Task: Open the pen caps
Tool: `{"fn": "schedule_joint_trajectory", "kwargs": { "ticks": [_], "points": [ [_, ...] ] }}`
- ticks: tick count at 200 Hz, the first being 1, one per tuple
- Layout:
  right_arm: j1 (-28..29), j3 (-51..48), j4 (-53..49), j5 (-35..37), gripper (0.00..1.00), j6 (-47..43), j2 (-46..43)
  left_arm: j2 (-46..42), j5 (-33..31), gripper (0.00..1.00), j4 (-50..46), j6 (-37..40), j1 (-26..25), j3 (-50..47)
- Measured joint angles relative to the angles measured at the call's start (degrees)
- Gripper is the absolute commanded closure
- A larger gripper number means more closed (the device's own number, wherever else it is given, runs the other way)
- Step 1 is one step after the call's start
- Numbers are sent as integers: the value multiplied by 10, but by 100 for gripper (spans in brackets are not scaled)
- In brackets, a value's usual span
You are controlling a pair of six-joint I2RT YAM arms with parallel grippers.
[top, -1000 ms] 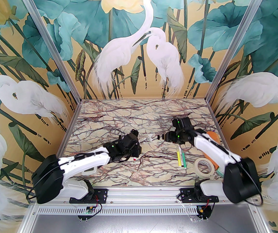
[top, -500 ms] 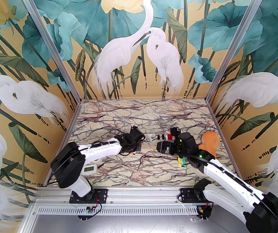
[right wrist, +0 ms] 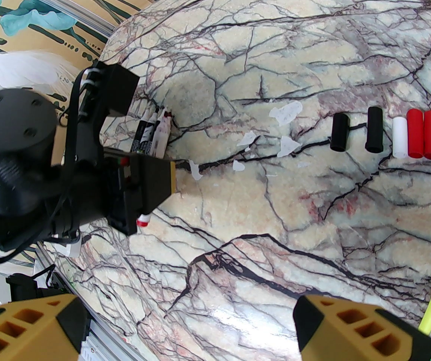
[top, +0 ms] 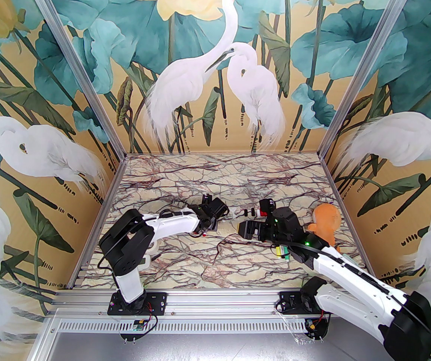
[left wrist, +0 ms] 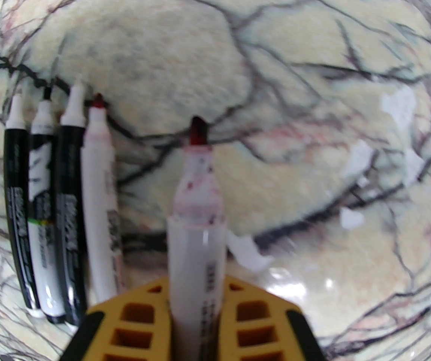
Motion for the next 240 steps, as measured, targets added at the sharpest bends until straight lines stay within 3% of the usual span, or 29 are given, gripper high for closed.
{"fn": "schedule_joint_trajectory", "kwargs": {
  "ticks": [81, 167, 211, 240],
  "points": [
    [2, 0, 0, 8, 0, 0, 7, 30, -10, 70, 2, 13, 12, 17],
    [2, 5, -54, 45, 4, 0, 5, 32, -13, 66, -8, 17, 12, 24],
    [2, 33, -156, 121, 16, 4, -5, -64, 3, 64, -24, 17, 12, 22],
    [-7, 42, -217, 163, 26, 9, -5, -166, 70, 64, 12, 23, 13, -18]
  ]
}}
